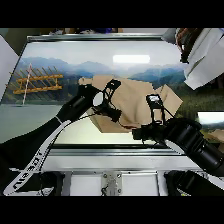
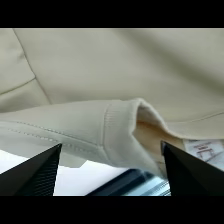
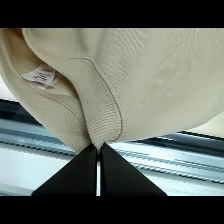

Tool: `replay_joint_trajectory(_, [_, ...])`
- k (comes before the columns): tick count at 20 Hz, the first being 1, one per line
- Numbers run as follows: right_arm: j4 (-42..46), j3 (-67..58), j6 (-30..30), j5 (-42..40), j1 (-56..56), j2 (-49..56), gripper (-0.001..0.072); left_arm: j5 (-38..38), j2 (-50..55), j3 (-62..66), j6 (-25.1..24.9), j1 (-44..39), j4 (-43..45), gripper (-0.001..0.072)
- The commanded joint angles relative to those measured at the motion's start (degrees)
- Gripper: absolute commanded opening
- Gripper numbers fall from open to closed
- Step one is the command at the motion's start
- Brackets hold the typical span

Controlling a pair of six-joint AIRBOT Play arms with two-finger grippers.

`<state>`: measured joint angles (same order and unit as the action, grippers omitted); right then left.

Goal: Fold the clothes and pants, and hang the long-sleeved shirts on hangers.

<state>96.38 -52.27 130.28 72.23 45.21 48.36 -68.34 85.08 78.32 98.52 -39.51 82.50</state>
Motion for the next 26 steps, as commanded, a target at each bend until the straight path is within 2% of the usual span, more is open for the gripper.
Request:
replay_joint_trajectory(1, [0.0,0.0,0.0,-0.2,0.0,-0.2,0.0025,0.9,0.0,-1.8,0.2,-0.2,1.3,0.0682])
replay_joint_trajectory(2, [0.0,0.0,0.0,-0.2,0.0,-0.2,0.0025,1.4,0.0,-1.8,1.3,-0.2,3.3,0.0681])
replay_joint_trajectory(3, [0.0,0.0,0.0,-0.2,0.0,-0.3,0.0025,1.9,0.0,-1.8,2.8,-0.2,5.1,0.0639])
replay_joint_trajectory(4, [0.0,0.0,0.0,-0.2,0.1,-0.2,0.0025,2.5,0.0,-1.8,3.2,-0.1,5.7,0.0512])
replay_joint_trajectory(5, [-0.1,0.0,0.0,-0.2,0.0,-0.2,0.0025,2.6,0.0,-1.8,3.6,-0.1,6.1,0.0426])
replay_joint_trajectory(6, [-0.1,0.0,0.0,-0.2,0.0,-0.2,0.0025,2.4,0.0,-1.8,3.6,-0.1,6.0,0.0290])
replay_joint_trajectory(7, [0.0,0.0,0.0,-0.2,0.0,-0.2,0.0025,2.3,0.0,-1.8,3.4,-0.2,6.0,0.0019])
replay_joint_trajectory(9, [2.7,-0.6,-0.1,0.0,-1.0,-0.4,0.0024,1.9,-1.1,-0.6,3.5,-0.1,6.2,0.0022])
replay_joint_trajectory(12, [2.7,-11.6,-10.7,3.4,-10.3,1.2,0.0023,0.1,-6.8,9.1,3.3,1.6,6.3,0.0022])
replay_joint_trajectory(14, [2.3,-24.4,-17.1,7.7,-16.6,4.4,0.0023,-1.2,-11.7,15.4,2.9,1.4,6.3,0.0021])
replay_joint_trajectory(16, [2.3,-36.7,-21.6,12.4,-18.2,8.2,0.0023,-3.7,-16.2,18.6,2.9,-0.5,6.4,0.0021])
replay_joint_trajectory(18, [1.2,-45.0,-22.6,17.9,-17.4,11.2,0.0023,-7.3,-19.8,17.8,5.3,-3.1,6.5,0.0021])
replay_joint_trajectory(20, [-2.2,-46.6,-22.5,22.0,-16.1,11.8,0.0024,-9.0,-23.5,12.1,8.7,-6.1,6.5,0.0021])
replay_joint_trajectory(24, [-4.7,-41.0,-21.7,29.9,-11.2,11.6,0.0024,-5.6,-30.9,-5.1,19.4,-10.2,6.4,0.0021])
replay_joint_trajectory(26, [-4.7,-35.1,-18.6,30.6,-7.9,10.8,0.0024,-3.7,-33.6,-12.8,23.8,-12.2,6.2,0.0022])
